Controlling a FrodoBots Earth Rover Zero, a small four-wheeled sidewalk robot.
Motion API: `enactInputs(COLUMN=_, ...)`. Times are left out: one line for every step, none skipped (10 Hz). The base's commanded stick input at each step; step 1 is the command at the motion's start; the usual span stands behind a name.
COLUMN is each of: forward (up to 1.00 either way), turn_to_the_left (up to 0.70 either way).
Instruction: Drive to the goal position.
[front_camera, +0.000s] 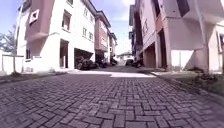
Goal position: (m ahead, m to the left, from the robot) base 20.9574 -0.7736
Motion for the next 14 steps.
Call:
enactInputs(forward=0.69, turn_to_the_left=0.03)
enactInputs(forward=0.69, turn_to_the_left=0.03)
enactInputs(forward=0.69, turn_to_the_left=0.03)
enactInputs(forward=0.69, turn_to_the_left=0.03)
enactInputs(forward=0.69, turn_to_the_left=0.03)
enactInputs(forward=0.69, turn_to_the_left=0.03)
enactInputs(forward=0.69, turn_to_the_left=0.03)
enactInputs(forward=0.69, turn_to_the_left=0.03)
enactInputs(forward=0.69, turn_to_the_left=0.03)
enactInputs(forward=0.69, turn_to_the_left=0.03)
enactInputs(forward=0.69, turn_to_the_left=0.03)
enactInputs(forward=0.69, turn_to_the_left=0.03)
enactInputs(forward=0.69, turn_to_the_left=0.03)
enactInputs(forward=0.69, turn_to_the_left=0.03)
